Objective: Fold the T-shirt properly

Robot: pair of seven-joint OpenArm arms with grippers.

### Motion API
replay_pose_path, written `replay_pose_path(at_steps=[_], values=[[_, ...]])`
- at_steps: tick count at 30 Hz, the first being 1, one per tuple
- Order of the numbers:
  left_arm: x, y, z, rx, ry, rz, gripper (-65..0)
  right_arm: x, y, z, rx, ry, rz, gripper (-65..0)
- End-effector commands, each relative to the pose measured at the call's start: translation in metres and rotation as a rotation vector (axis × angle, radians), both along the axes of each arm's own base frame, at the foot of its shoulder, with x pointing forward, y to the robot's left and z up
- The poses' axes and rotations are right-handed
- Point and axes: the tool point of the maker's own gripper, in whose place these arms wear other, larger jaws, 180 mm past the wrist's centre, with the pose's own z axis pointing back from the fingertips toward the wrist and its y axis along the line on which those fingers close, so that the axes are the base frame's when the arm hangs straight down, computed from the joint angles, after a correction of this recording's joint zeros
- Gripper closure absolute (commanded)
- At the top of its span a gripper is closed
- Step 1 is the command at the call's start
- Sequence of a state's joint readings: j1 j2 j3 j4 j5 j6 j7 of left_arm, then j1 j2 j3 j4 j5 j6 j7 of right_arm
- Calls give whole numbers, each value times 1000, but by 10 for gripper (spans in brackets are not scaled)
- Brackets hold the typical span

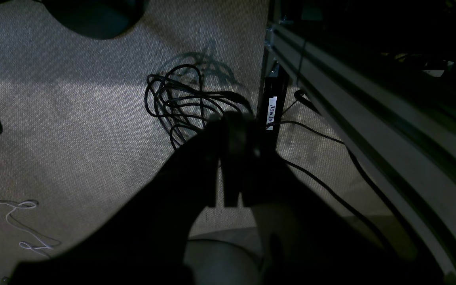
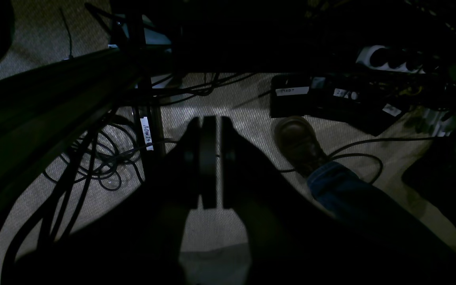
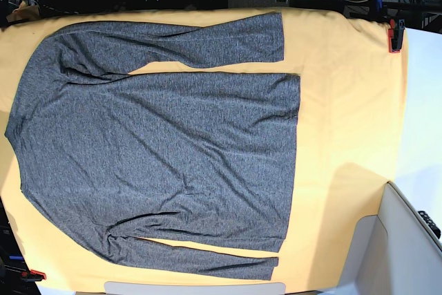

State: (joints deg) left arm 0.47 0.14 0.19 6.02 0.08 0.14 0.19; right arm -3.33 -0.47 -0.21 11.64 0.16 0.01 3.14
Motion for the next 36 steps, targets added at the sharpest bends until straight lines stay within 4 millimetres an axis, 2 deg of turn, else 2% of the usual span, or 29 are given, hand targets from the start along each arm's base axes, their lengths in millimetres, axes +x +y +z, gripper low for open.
replay_pose_path(at_steps=[1,23,27,31,36], values=[[2,0,0,-2,-7,-2,0,2,0,1,2,-16,5,-2],[1,3,0,3,-5,-2,0,3,0,1,2,-17,5,-2],[-10,3,0,3,8,-2,0,7,0,2,2,-30,5,0],[-10,3,0,3,-1,9,0,9,-4,8,-11,-77,6,0],[-20,11,7,22,-58,12,0,-2,-6,26,-28,-148,55,0]])
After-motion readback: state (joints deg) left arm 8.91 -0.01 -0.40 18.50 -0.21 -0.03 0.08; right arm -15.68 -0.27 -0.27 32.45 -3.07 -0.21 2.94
